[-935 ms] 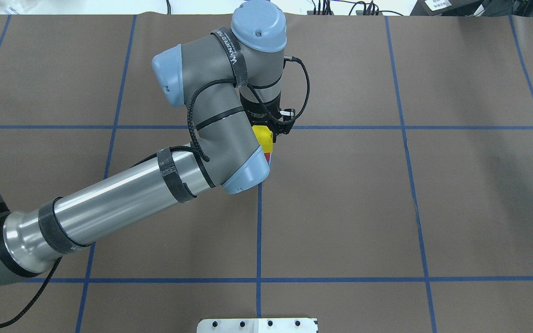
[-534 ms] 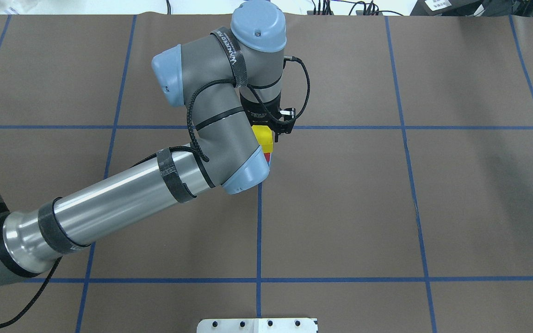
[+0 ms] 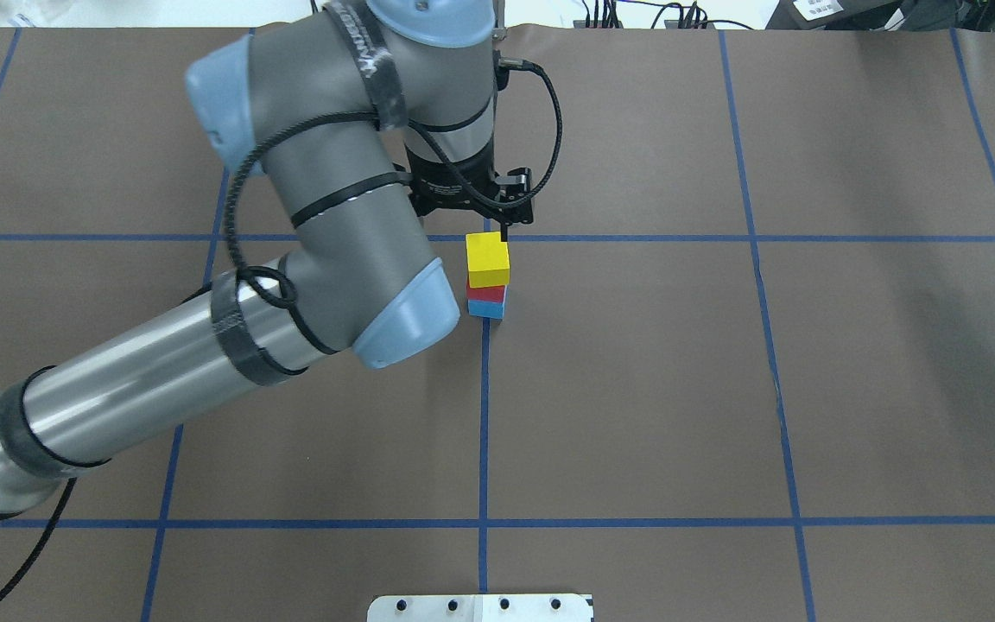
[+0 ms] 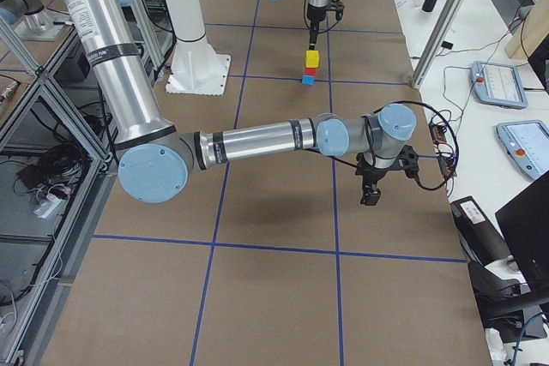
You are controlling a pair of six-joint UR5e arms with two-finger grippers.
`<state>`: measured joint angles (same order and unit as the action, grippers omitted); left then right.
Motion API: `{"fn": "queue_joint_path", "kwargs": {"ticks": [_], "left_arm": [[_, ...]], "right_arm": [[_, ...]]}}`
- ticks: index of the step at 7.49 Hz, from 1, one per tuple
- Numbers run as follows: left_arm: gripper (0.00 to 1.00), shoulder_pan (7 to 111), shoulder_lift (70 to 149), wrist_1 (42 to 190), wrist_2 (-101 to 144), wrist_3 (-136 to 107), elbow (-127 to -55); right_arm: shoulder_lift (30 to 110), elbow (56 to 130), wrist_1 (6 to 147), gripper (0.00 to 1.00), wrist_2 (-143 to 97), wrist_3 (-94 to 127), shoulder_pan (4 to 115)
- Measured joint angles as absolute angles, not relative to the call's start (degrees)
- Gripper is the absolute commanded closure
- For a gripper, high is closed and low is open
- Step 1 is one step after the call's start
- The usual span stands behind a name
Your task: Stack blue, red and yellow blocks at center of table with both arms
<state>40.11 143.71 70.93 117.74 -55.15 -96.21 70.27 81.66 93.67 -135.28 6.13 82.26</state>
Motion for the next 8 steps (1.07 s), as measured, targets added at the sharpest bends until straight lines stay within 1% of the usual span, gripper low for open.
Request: {"fn": "queue_joint_path", "kwargs": {"ticks": [1,2,3,4,5,7,8], "left_arm": [[0.0,42.84,134.67,69.91,117.88,-49.95,-106.25],[0.0,46.58,125.29,70.48,118.07,-42.47,-113.06],[0.0,51.87,116.33,71.4,118.15,-33.65,-116.37],[0.0,58.85,109.72,72.84,118.56,-25.3,-116.15],[0.0,66.43,105.87,74.48,120.45,-16.98,-112.89],[0.0,80.19,102.63,76.6,127.81,1.34,-102.13],[0.0,84.93,101.76,78.11,129.78,9.6,-97.08]], "right_arm": [[70.32,81.69,93.64,0.01,-134.94,6.28,82.26],[70.49,81.54,93.62,0.01,-134.27,6.21,82.34],[70.58,81.64,93.61,0.01,-133.3,6.01,82.48],[71.08,81.83,93.59,0.01,-132.87,5.83,82.88],[72.21,81.83,92.64,0.01,-132.72,5.61,83.54],[75.96,81.62,87.65,0.01,-132.81,5.34,85.4],[77.61,81.74,86.52,0.01,-133.05,5.26,86.39]]}}
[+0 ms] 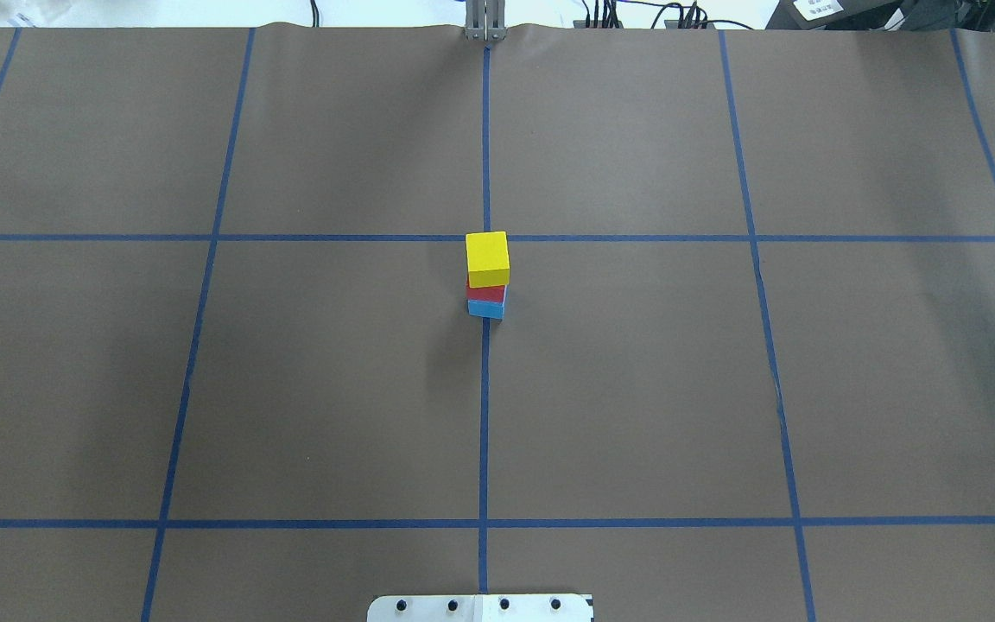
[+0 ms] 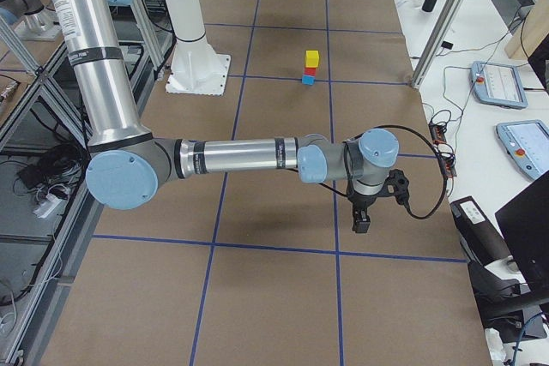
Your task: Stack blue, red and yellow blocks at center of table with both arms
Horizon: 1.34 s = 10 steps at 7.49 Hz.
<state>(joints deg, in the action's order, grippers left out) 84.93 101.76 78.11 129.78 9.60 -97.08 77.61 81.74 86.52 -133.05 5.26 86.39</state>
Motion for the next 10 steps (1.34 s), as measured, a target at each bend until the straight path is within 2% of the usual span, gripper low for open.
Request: {"fn": "queue_joint_path", "kwargs": {"ticks": [2,4,5,8,10], "left_arm": [[0.0,89.89,100.59,84.21,130.85,17.84,-87.22],[0.0,90.81,100.45,88.76,130.91,18.09,-82.67],[0.0,90.84,100.39,89.52,130.93,14.34,-83.06],[0.0,90.59,96.1,89.39,131.02,4.9,-91.33],[0.0,90.48,94.24,89.16,131.02,4.14,-92.57]], "right_arm": [[79.42,81.86,86.2,0.01,-133.78,5.23,87.34],[80.25,81.8,86.36,0.01,-134.11,5.33,87.57],[80.81,81.76,86.38,0.01,-134.22,5.35,87.59],[82.12,81.48,86.4,0.01,-134.36,5.36,87.71],[83.57,81.69,86.4,0.01,-134.86,5.36,88.46]]}}
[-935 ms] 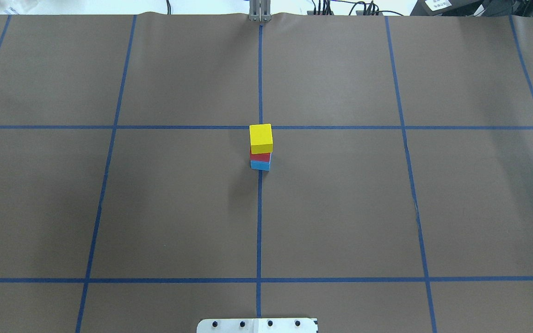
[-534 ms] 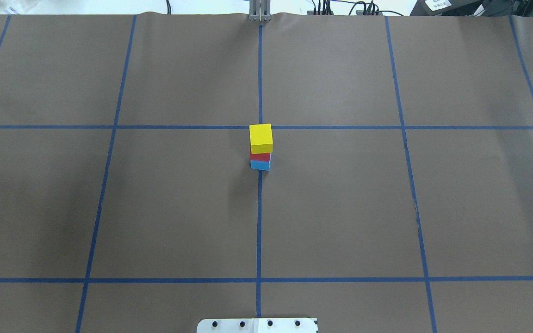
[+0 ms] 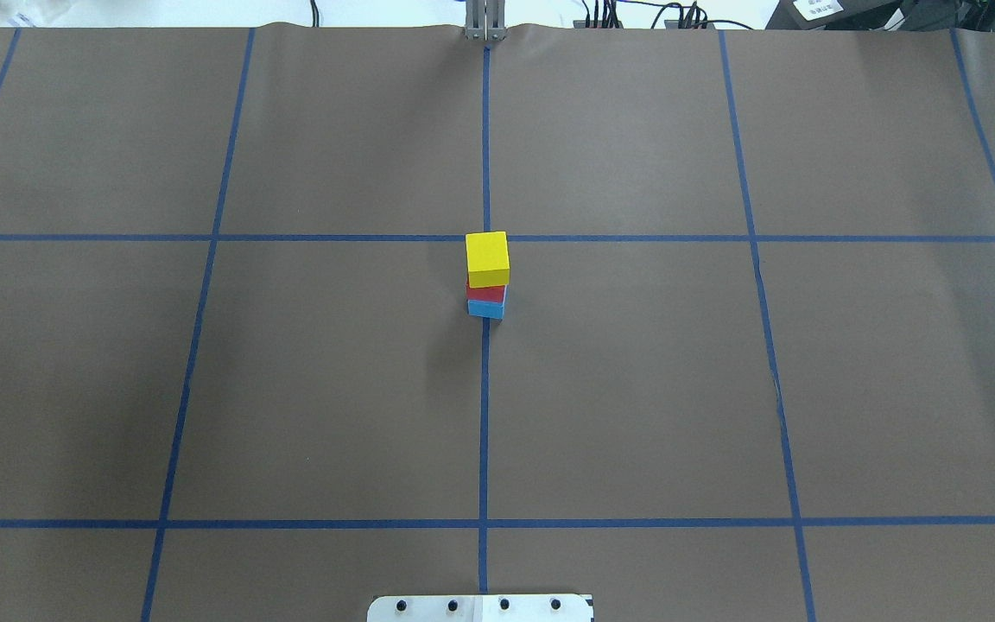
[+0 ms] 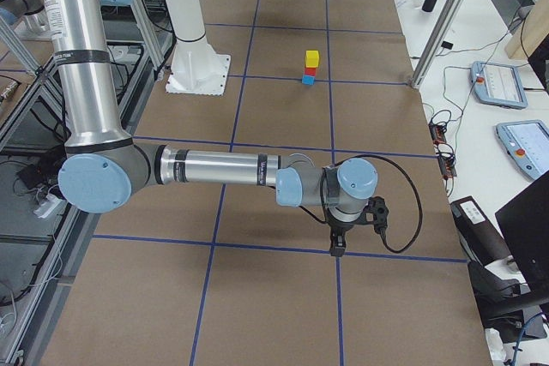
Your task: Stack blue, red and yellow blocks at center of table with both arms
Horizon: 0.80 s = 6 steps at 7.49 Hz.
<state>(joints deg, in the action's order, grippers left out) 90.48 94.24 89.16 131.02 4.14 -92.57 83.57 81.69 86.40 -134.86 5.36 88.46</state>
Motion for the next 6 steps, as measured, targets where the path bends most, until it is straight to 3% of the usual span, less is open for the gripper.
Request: {"fn": "queue_joint_path", "kwargs": {"ticks": [4,6], "left_arm": [[0.0,90.41,92.68,89.57,131.12,-0.79,-92.81],[0.0,90.37,92.64,89.79,131.13,-1.57,-92.94]], "right_arm": [[84.46,83.53,87.39,0.01,-134.75,5.4,90.32],[84.31,88.85,90.37,0.01,-131.23,4.92,89.92]]}}
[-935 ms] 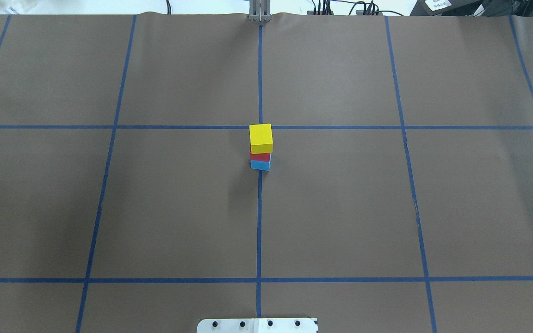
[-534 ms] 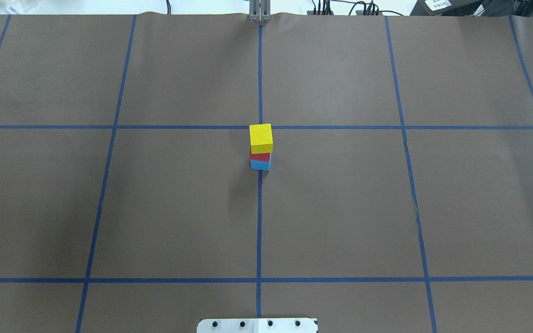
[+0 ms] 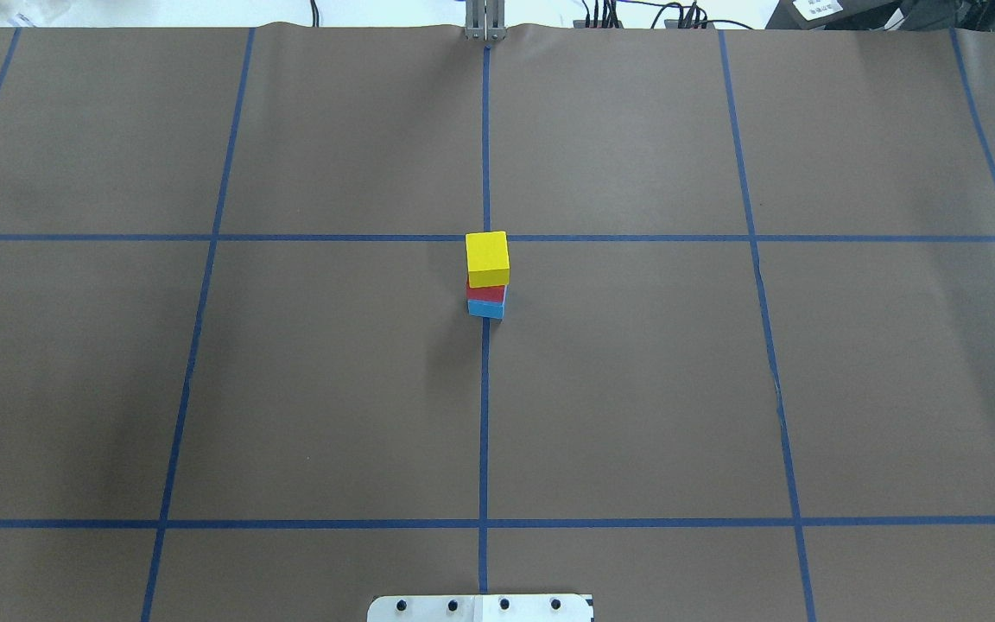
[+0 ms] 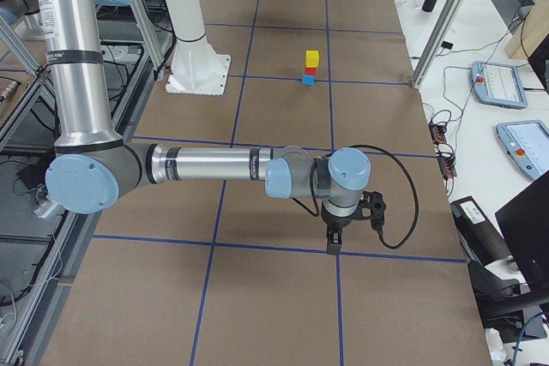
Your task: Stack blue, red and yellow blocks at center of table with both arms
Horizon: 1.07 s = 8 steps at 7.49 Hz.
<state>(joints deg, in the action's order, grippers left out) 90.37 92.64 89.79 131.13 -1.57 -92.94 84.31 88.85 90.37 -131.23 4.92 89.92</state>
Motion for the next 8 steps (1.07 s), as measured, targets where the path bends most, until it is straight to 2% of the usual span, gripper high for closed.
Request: {"fn": "queue_joint_path", "kwargs": {"ticks": [3,8], "left_arm": [[0.0,90.35,92.64,89.79,131.13,-1.59,-92.98],[0.0,90.35,92.65,89.65,131.13,-1.41,-92.94]], "right_arm": [[84.62,92.64,90.97,0.01,-131.46,4.81,89.67],[85.22,93.28,90.37,0.01,-135.75,4.75,89.65]]}}
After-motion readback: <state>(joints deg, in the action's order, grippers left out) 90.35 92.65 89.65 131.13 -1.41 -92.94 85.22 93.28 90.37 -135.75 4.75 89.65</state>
